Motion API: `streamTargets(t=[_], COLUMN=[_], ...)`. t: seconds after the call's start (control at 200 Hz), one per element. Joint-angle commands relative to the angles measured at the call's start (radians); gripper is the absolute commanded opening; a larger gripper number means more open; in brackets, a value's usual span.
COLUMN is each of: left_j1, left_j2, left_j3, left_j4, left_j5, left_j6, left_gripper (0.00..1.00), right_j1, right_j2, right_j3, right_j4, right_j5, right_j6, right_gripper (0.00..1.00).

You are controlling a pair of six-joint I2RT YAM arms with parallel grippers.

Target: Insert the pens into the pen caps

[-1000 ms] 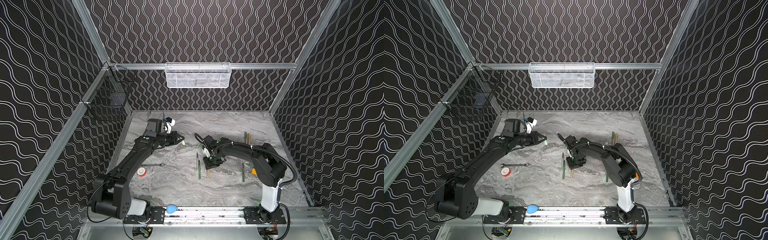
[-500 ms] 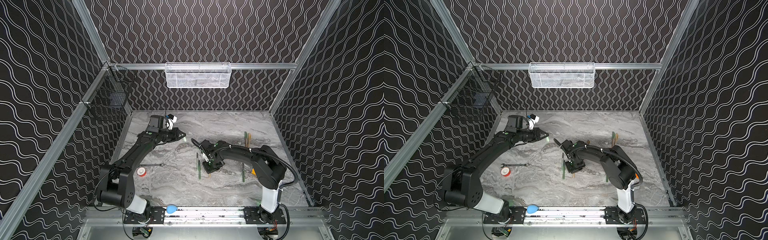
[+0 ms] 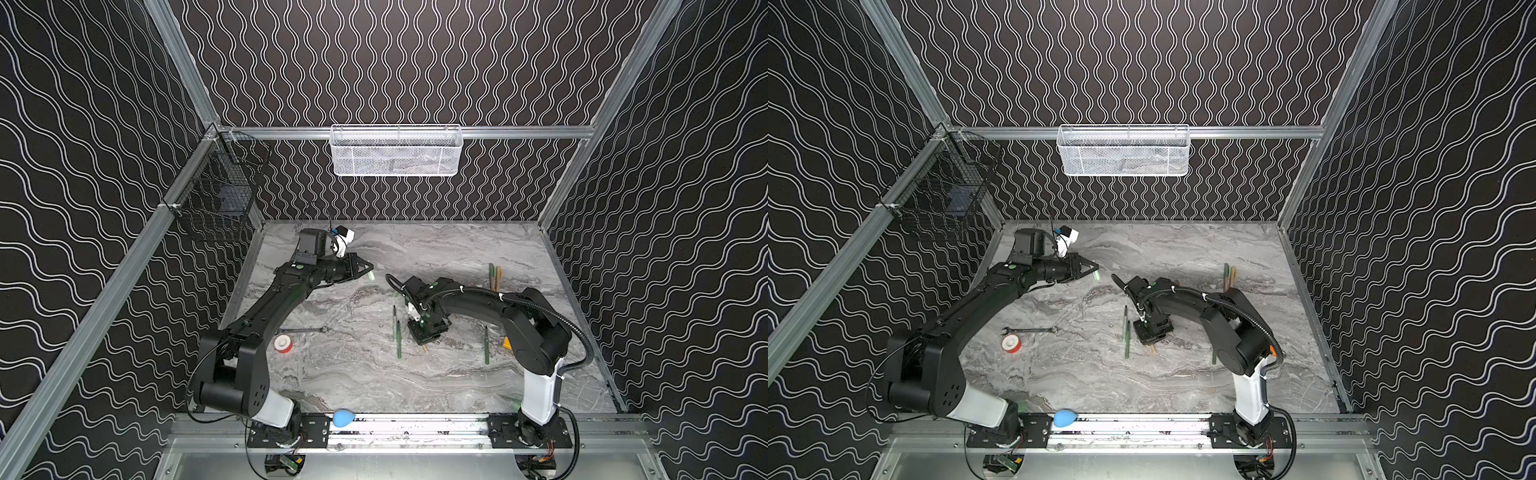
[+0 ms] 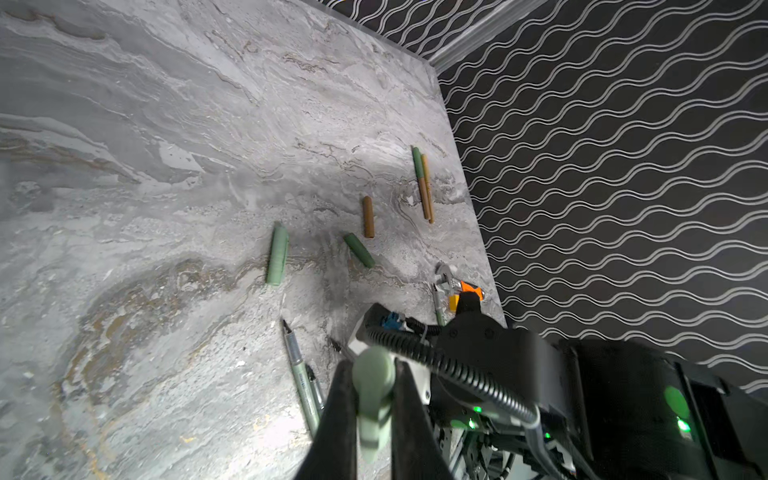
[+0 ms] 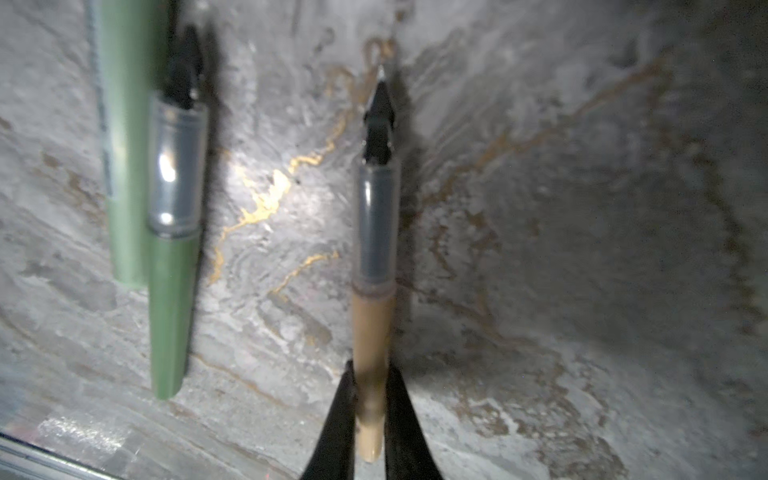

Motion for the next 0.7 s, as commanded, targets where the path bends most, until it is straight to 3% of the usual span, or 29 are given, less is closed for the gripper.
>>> streamTargets(t=[0.0, 0.4, 0.696], left_j1=[0.003, 0.003, 0.003], left_j2=[0.008, 0.047, 0.066], left_j3=[-0.008, 0.010, 0.020], left_j4=[0.094, 0.200, 0.301], left_j5=[0.071, 0.207, 0.333], left_j6=[-0.059, -0.162, -0.263], left_gripper=[0.00, 0.00, 0.00], right_j1=[-0.002, -0.001, -0.002], right_j2=[-0.076, -0.423, -0.452], right_j3=[-0.023, -0.114, -0.100], right_j4=[0.051, 0.338, 0.394], right_j5=[-0.003, -0.168, -0.237], right_j6=[-0.043, -0.158, -0.176], right_gripper=[0.11, 0.10, 0.09])
